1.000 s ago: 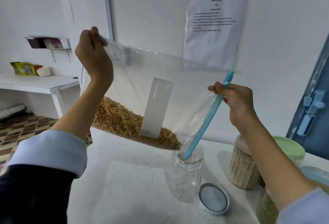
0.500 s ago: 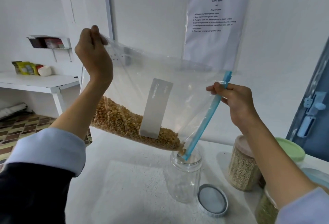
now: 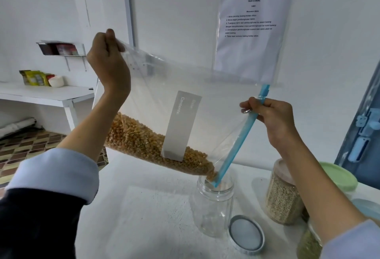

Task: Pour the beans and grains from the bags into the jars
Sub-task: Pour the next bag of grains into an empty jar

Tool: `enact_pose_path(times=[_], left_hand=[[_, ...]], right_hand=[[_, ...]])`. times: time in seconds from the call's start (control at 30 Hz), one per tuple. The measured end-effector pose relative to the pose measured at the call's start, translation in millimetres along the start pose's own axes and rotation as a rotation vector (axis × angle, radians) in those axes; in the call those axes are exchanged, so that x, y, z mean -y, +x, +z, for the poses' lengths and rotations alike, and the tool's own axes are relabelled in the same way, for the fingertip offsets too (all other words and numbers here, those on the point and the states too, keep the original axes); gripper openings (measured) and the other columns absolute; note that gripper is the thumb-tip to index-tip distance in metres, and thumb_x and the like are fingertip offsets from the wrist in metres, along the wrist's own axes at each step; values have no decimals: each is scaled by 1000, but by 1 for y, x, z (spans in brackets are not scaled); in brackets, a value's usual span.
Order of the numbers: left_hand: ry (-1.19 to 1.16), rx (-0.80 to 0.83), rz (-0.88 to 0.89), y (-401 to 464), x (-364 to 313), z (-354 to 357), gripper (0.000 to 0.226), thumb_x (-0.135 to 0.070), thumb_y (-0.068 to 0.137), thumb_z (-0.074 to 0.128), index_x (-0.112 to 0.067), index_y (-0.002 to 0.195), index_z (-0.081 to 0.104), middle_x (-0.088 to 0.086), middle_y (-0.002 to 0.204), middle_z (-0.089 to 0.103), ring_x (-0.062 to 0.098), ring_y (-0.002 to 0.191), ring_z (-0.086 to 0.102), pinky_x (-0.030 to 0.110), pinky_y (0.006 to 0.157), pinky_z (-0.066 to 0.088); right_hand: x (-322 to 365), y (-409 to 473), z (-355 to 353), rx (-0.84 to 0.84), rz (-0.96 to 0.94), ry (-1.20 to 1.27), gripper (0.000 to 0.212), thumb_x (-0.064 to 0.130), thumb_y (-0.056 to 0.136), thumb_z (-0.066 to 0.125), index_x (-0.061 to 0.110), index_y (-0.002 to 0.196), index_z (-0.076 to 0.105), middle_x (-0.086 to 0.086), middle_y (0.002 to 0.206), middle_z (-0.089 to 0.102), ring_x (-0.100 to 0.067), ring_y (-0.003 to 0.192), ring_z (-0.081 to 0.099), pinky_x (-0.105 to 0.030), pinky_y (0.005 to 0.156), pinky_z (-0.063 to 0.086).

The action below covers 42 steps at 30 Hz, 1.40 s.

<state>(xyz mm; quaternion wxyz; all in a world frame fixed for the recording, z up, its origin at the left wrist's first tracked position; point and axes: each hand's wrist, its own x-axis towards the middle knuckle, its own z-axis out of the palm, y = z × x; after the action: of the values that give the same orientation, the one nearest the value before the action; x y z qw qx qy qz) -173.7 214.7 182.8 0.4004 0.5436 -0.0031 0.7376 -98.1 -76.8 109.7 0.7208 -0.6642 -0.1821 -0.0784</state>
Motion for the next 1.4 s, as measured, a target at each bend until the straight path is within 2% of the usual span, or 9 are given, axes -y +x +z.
enact_pose_path(times=[0.2,0.4,0.63,0.9,1.03,1.17,1.23,1.3,1.4], left_hand=[[11,3,14,-1,-1,3,38,-18,95,41,-30,60,39,-18,47,48,-2,51,43,24,58,38],[9,-11,32,-2,-1,4,38,-17,96,41,-30,60,39,-16,54,46,-3,51,44,21,59,38],[32,-17,35,-1,1,4,36,-21,95,41,-30,60,40,-19,47,48,-2,51,43,23,58,38],[32,-32,53,-1,0,4,37,-19,95,41,-28,59,39,-15,53,45,-3,49,43,19,57,37],[38,-36,46,0,2,2,37,-19,95,41,-29,60,39,-12,54,46,-3,50,43,22,58,38],[46,-49,45,2,3,0,38,-18,96,41,-28,60,39,-11,54,46,-3,50,43,19,58,38],[58,-48,46,2,4,-2,37,-19,96,41,-29,60,39,-12,54,46,-3,51,43,19,58,37],[70,-45,48,3,5,-3,37,-20,96,41,-29,60,39,-13,54,46,-2,51,43,21,59,38],[71,-48,50,4,6,-5,36,-21,96,41,-30,60,39,-13,54,46,-2,51,43,22,59,39]], right_hand=[[-3,0,2,-13,4,10,11,17,89,64,11,84,71,2,80,73,-8,73,69,-38,101,47],[-2,1,-1,-12,-8,19,13,19,89,64,14,79,71,2,80,72,-3,68,68,-34,101,47],[-6,4,-1,-42,-10,24,11,19,89,64,13,83,71,3,80,72,-2,68,67,-35,101,47],[-9,7,2,-41,-6,40,11,20,89,63,13,86,71,2,83,72,-7,74,67,-35,101,47],[-11,8,4,-65,-38,40,11,17,90,63,9,89,71,2,84,72,-9,74,67,-37,100,49],[-14,6,3,65,-58,19,6,14,88,64,16,89,69,2,95,71,-19,90,69,-41,100,49],[-16,7,2,120,-54,17,11,6,86,64,15,91,68,0,101,70,-23,95,69,-42,98,50],[-16,7,2,131,-50,37,13,2,87,62,13,91,67,-1,101,70,-23,90,71,-42,92,54],[-16,8,4,114,-54,53,9,7,90,59,10,92,67,-3,96,71,-23,83,72,-40,88,56]])
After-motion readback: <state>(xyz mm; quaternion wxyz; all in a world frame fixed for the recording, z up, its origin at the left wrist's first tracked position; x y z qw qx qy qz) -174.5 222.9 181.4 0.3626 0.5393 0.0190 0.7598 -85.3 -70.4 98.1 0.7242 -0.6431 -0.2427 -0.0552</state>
